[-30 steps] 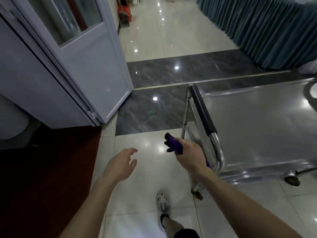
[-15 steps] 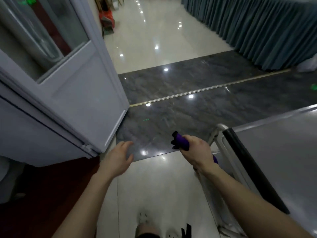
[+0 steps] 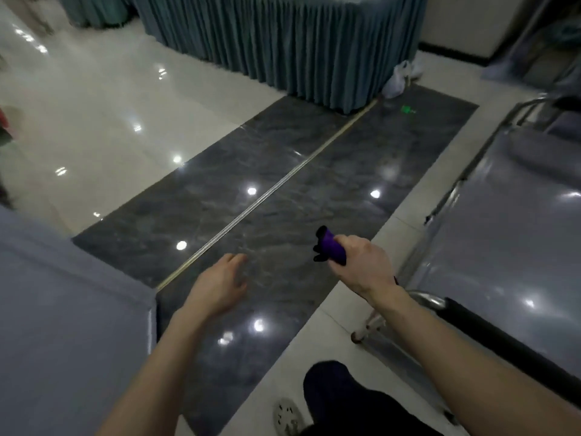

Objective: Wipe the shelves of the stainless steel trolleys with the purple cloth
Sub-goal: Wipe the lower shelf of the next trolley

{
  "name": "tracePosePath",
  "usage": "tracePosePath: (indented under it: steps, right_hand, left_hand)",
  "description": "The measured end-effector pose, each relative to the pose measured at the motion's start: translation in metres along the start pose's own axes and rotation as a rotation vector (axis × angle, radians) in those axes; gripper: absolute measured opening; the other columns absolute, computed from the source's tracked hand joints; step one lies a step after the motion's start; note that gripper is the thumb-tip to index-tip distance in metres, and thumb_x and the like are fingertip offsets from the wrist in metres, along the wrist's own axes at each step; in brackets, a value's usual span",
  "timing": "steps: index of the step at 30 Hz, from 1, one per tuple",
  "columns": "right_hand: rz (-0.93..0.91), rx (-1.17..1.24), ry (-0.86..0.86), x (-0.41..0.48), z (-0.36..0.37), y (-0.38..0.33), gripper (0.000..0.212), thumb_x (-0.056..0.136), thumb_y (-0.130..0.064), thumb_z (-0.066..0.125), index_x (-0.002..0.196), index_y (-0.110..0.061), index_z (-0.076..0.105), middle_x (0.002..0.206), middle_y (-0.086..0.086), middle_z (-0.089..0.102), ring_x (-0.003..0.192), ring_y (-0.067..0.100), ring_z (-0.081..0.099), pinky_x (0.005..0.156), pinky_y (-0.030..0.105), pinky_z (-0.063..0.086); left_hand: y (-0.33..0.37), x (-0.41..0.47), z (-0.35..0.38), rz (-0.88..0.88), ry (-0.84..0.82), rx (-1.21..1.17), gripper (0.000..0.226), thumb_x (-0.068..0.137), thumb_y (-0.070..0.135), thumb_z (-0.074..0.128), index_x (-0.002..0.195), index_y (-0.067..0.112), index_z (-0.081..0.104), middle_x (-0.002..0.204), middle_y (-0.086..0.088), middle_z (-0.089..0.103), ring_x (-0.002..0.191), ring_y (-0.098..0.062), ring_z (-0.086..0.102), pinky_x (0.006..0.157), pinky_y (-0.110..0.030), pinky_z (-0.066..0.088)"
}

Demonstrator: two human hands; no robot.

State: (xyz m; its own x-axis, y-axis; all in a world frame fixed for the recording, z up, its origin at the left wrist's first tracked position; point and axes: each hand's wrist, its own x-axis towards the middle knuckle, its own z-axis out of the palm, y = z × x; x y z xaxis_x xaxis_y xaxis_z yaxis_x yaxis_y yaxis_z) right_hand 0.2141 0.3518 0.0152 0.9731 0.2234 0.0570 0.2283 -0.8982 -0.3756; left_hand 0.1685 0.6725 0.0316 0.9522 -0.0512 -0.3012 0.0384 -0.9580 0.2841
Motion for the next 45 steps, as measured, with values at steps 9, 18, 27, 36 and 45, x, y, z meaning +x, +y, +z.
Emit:
tracePosePath:
  steps: [9, 18, 27, 36, 45]
  right_hand:
    - [0.047, -0.047, 0.178, 0.138, 0.024, 0.034, 0.039, 0.092, -0.034, 0.079, 0.125, -0.016, 0.072, 0.103, 0.004, 0.075, 0.091, 0.026, 0.071, 0.077, 0.037, 0.058]
    - [-0.251, -0.082, 0.27, 0.289, 0.029, 0.058, 0.059, 0.088, -0.024, 0.087, 0.141, -0.005, 0.066, 0.12, 0.011, 0.074, 0.112, 0.027, 0.071, 0.105, 0.044, 0.056]
    - [-0.05, -0.198, 0.394, 0.365, 0.018, 0.12, 0.057, 0.093, -0.022, 0.079, 0.144, -0.005, 0.063, 0.127, 0.013, 0.07, 0.117, 0.027, 0.065, 0.112, 0.042, 0.051]
    - [0.617, -0.033, 0.414, 0.392, 0.014, 0.157, 0.076, 0.103, -0.069, 0.055, 0.156, -0.016, 0.049, 0.152, 0.003, 0.054, 0.142, 0.018, 0.049, 0.123, 0.044, 0.039]
    - [1.025, 0.234, 0.575, 0.417, -0.001, 0.276, 0.042, 0.096, -0.024, 0.077, 0.131, -0.029, 0.053, 0.155, -0.007, 0.04, 0.133, 0.015, 0.056, 0.11, 0.037, 0.054]
  left_hand:
    - [0.022, 0.232, -0.055, 0.2, -0.058, -0.266, 0.02, 0.104, 0.028, 0.07, 0.121, 0.021, 0.077, 0.106, 0.008, 0.078, 0.097, -0.013, 0.074, 0.086, -0.027, 0.053]
    - [0.091, 0.419, -0.116, 0.107, -0.333, -0.659, 0.04, 0.108, 0.05, 0.059, 0.119, 0.015, 0.075, 0.107, -0.004, 0.079, 0.078, -0.017, 0.065, 0.069, -0.029, 0.052]
    - [0.173, 0.584, -0.122, 0.214, -0.686, -0.64, 0.03, 0.095, 0.021, 0.081, 0.12, 0.008, 0.071, 0.117, -0.017, 0.078, 0.107, -0.034, 0.075, 0.097, -0.047, 0.06]
    - [0.313, 0.692, -0.133, 0.814, -0.697, -0.41, 0.041, 0.084, 0.001, 0.084, 0.111, 0.025, 0.065, 0.113, -0.007, 0.073, 0.102, -0.027, 0.074, 0.083, -0.041, 0.067]
    - [0.427, 0.751, -0.091, 1.137, -0.732, -0.113, 0.036, 0.084, 0.001, 0.08, 0.101, 0.029, 0.064, 0.094, 0.002, 0.074, 0.089, -0.018, 0.073, 0.08, -0.051, 0.065]
